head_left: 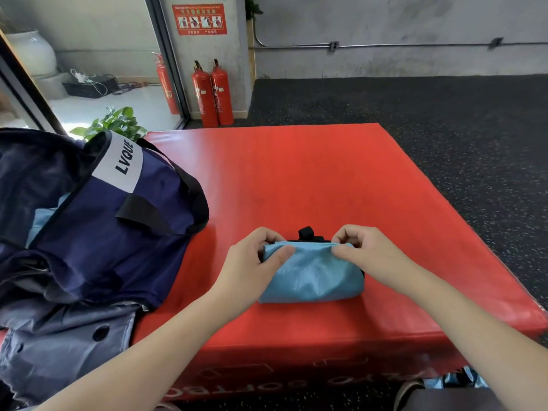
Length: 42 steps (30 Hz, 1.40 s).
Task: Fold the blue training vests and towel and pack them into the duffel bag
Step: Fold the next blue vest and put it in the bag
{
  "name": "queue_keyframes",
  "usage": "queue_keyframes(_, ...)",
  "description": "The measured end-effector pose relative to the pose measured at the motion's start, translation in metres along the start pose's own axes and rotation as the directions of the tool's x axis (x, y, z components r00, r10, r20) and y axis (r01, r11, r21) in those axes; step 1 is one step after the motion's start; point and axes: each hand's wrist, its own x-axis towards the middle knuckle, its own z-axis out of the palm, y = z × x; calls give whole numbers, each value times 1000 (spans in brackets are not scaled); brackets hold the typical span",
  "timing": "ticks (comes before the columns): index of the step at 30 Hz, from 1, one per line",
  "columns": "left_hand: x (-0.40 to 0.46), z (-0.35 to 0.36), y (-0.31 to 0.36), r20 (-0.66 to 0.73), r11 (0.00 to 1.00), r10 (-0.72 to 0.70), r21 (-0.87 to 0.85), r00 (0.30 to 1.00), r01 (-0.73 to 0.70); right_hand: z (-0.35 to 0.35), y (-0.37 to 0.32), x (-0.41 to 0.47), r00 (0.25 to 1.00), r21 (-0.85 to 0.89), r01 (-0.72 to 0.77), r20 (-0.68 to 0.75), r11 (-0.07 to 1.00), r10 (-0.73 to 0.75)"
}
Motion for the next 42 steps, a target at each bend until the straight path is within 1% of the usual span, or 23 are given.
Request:
queue_keyframes(3,7,3,-8,-61,998,-52,27,997,54,7,7,8,994,-32,-27,-110,999,23)
queue_keyframes(5,12,5,-15,-78,994,-81,62,994,86,10,12,12,987,-80,-34,-160,996,21)
queue_keyframes(9,21,4,-31,-78,968,-127,206,989,141,15,16,17,980,-249,-110,-189,962,63)
queue_keyframes(13,27,3,-34,-116,936,-102,326,988,135,12,16,20,977,-308,-172,-177,936,121)
queue_keyframes(15,28,3,-32,-125,897,-19,436,992,72,11,16,20,975,-313,-182,-179,932,131)
queue_keyframes(16,29,4,-31,-111,875,66,484,992,-4,12,17,20,974,-315,-186,-183,931,132)
queue_keyframes(18,31,8,-29,-5,819,269,528,963,-226,14,18,20,972,-329,-194,-194,924,134)
queue_keyframes(19,31,11,-26,72,800,320,514,945,-310,15,19,20,970,-340,-198,-202,920,134)
queue_keyframes(20,30,15,-22,146,796,322,493,935,-351,15,19,21,969,-350,-203,-208,915,135)
queue_keyframes(22,26,22,-19,269,784,261,501,927,-366,15,19,21,965,-368,-221,-217,903,147)
queue_keyframes(24,24,26,-18,322,745,167,578,932,-333,14,19,19,959,-384,-245,-230,891,165)
queue_keyframes(26,23,25,-10,290,696,64,673,955,-251,14,18,17,953,-400,-263,-249,878,172)
queue_keyframes(29,20,21,5,171,545,-48,830,984,-118,17,14,13,944,-434,-274,-292,858,153)
queue_keyframes(30,18,22,8,154,516,-65,851,986,-99,17,13,12,942,-442,-275,-301,854,148)
queue_keyframes(31,16,23,10,155,519,-80,850,985,-91,18,11,11,943,-444,-274,-299,853,147)
queue_keyframes(32,14,24,11,169,551,-100,830,981,-87,19,10,10,946,-440,-273,-286,856,155)
queue_keyframes(35,13,24,12,236,708,-206,706,950,-22,24,8,8,959,-382,-264,-200,886,200)
queue_keyframes(37,11,22,14,250,759,-258,650,933,36,28,8,8,964,-357,-258,-153,898,217)
queue_keyframes(39,10,22,15,226,742,-244,670,943,31,30,8,9,965,-353,-259,-128,899,228)
queue_keyframes(42,7,22,16,180,668,-168,744,969,-23,29,7,10,966,-316,-259,-95,913,241)
